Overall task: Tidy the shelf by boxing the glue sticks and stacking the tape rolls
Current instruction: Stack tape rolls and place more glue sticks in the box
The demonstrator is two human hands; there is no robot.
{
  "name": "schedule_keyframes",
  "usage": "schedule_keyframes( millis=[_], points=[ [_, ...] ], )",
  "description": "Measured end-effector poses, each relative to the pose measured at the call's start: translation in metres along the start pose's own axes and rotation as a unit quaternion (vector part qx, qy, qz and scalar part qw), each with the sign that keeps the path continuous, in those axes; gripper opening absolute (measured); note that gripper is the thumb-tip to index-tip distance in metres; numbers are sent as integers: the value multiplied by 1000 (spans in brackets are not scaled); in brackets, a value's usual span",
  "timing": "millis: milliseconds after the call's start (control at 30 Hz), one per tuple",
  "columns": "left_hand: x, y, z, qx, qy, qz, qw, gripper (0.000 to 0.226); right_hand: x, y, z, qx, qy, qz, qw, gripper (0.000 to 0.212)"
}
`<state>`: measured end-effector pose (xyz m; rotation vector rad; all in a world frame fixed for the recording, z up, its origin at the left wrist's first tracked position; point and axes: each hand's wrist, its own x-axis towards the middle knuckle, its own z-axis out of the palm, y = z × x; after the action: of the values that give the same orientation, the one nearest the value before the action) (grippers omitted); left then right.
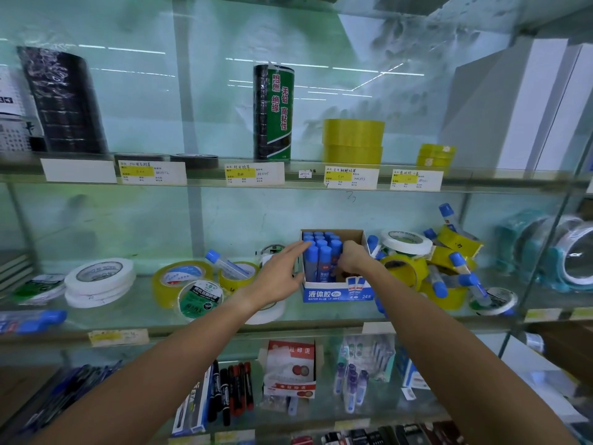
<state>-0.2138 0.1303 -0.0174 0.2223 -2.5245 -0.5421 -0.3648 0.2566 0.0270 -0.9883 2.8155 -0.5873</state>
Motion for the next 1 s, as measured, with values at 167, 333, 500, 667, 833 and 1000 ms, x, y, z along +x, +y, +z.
schedule_keyframes(
  millis=[167,333,500,667,833,1000],
  points=[
    [-1,-5,-6,9,24,12,1000,61,-7,-13,-15,25,51,-1,998,39],
    [-10,-19,-30,20,36,-4,999,52,-15,-40,-18,-78,173,-83,978,53],
    [-33,-46,-71,43,62,-31,997,39,-24,-98,-2,-61,184,-182,964,57],
    [-61,-86,-112,91,69,-75,991,26,-31,-145,30,-1,152,-247,957,50],
    [-105,-123,-159,138,58,-128,980,17,-45,-183,69,37,107,-292,950,44],
    [-145,-170,-203,209,23,-227,951,27,-58,-207,101,14,76,-322,944,34]
  ],
)
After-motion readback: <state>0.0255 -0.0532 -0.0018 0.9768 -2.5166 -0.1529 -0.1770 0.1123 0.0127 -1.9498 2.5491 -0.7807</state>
